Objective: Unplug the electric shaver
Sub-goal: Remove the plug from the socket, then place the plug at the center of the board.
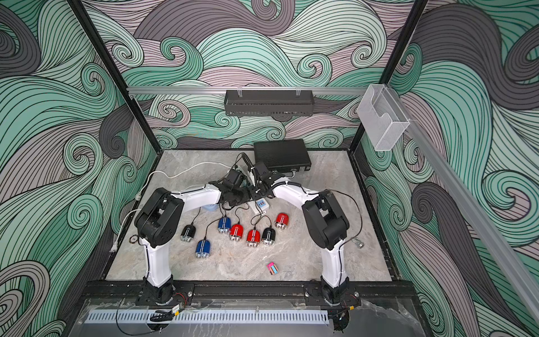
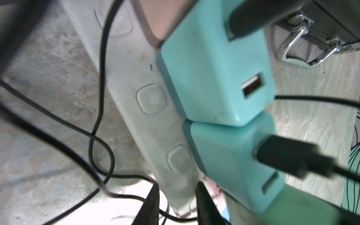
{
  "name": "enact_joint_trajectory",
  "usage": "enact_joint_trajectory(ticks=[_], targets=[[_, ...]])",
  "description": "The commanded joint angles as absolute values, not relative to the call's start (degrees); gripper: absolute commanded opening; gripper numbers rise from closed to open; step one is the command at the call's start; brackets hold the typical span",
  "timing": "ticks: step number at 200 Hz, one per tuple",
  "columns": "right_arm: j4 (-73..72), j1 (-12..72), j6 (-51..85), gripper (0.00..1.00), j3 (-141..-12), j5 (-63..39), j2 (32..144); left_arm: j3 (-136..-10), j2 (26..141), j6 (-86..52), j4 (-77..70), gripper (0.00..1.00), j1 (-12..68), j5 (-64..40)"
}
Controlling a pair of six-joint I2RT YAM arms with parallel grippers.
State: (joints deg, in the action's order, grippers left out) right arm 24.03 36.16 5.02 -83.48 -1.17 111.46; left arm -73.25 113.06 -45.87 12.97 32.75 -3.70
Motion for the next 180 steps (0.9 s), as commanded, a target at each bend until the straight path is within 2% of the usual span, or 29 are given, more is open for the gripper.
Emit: enact_joint_trajectory(ticks=[1,91,146,180], targets=[[23.51,36.48,5.76,0.23,-82.07,1.61,106.92,-71.19,114.5,-45.35,18.78,0.3,32.4,-2.3],[24.86,35.06,9.7,0.23,-78.83,5.46,101.46,-72.41,113.69,-43.45,18.46,0.31,32.44,-3.34],[25.17,25.16,19.35,0.22,-72.79,0.2,94.1,-75.18,112.48,-41.6,20.59,0.32,32.57,-3.29],[27.51,18.28,23.17,0.22,-68.96,2.24,89.72,-76.24,112.39,-41.13,21.37,0.32,32.66,-3.32]])
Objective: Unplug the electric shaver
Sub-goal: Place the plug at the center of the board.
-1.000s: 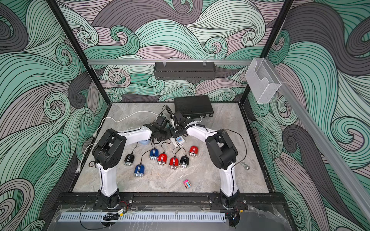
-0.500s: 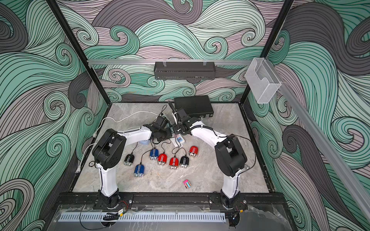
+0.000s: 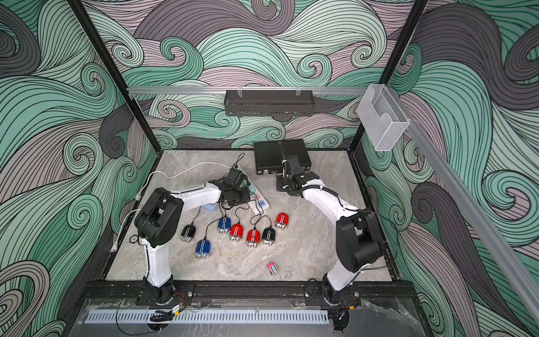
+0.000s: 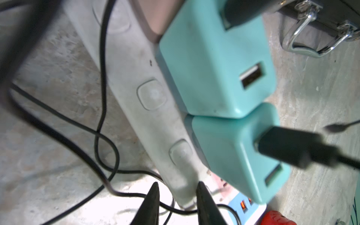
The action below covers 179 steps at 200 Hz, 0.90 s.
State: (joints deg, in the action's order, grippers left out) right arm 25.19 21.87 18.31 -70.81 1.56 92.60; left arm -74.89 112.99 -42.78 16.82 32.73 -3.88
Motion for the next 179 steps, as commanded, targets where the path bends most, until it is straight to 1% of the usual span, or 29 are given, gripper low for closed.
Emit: enact_joint_trajectory(ticks=[1,42,84,103,140,179], targets=[[27.51,17.89,23.27,0.21,-68.84,2.18,89.6,-76.27,112.36,-41.13,21.36,0.32,32.68,-3.33],[27.67,10.17,24.21,0.23,-64.53,3.07,86.93,-76.4,112.02,-40.95,21.5,0.32,32.84,-3.77],[27.95,7.55,23.56,0.23,-66.82,0.87,94.07,-76.11,111.32,-41.05,21.29,0.32,33.3,-4.04],[26.73,7.47,23.7,0.22,-68.63,-2.97,98.14,-76.01,111.13,-40.96,21.49,0.32,33.51,-4.13],[21.97,7.59,27.8,0.23,-71.72,-13.97,106.38,-75.98,110.88,-40.78,21.72,0.33,33.72,-4.13],[16.04,8.56,31.28,0.23,-73.09,-20.12,111.31,-76.55,111.37,-40.78,22.1,0.33,33.9,-4.22]])
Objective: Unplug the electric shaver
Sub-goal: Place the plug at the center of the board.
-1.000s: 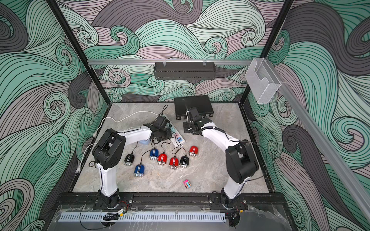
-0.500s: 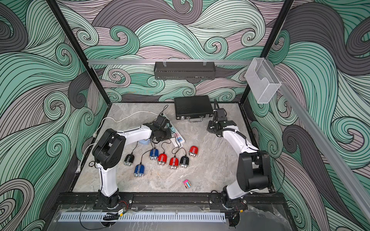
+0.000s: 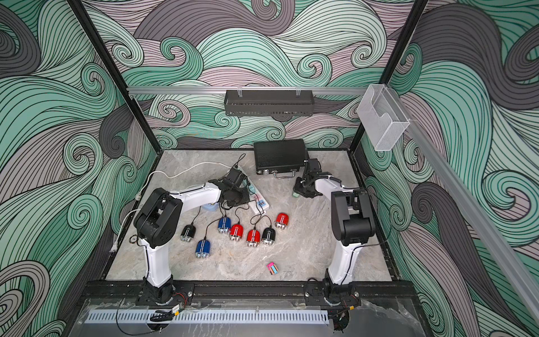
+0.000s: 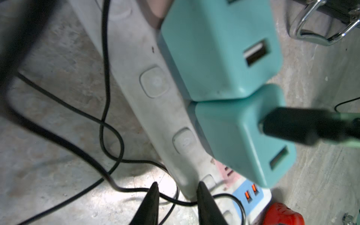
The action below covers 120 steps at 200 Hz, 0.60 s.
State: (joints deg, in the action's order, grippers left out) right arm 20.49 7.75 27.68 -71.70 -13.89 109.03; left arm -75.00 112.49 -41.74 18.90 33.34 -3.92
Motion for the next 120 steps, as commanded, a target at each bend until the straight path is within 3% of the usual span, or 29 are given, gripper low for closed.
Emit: enact_joint_trajectory(ticks=[1,120], targets=[[15.93,8.59,31.33,0.23,-73.15,-20.17,111.42,-76.55,111.41,-40.78,22.13,0.33,33.87,-4.22],[12.06,9.05,36.59,0.24,-77.12,-30.57,121.69,-77.86,112.19,-40.78,23.09,0.33,34.11,-3.78]])
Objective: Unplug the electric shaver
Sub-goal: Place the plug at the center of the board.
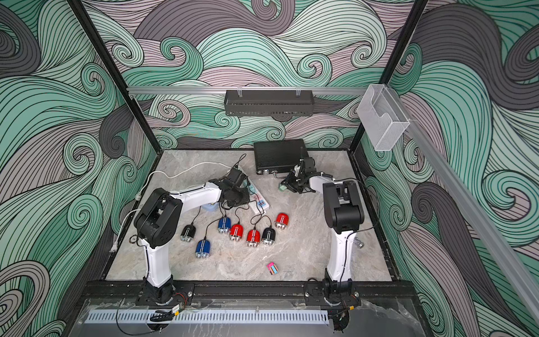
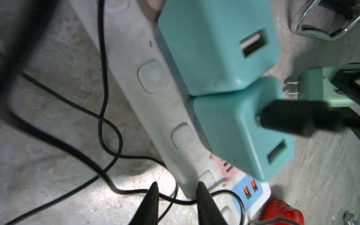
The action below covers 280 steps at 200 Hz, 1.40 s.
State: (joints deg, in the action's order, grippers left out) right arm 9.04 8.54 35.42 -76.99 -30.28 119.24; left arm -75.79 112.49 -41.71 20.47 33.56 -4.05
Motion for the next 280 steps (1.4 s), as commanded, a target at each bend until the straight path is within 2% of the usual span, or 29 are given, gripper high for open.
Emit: enact_joint_trajectory(ticks=[1,280], targets=[[12.14,9.05,36.57,0.24,-77.14,-30.53,121.71,-77.91,112.21,-40.74,23.1,0.33,34.1,-3.74],[16.97,7.82,33.75,0.4,-74.51,-27.2,120.94,-79.27,103.82,-37.53,28.21,0.36,35.67,-1.63]])
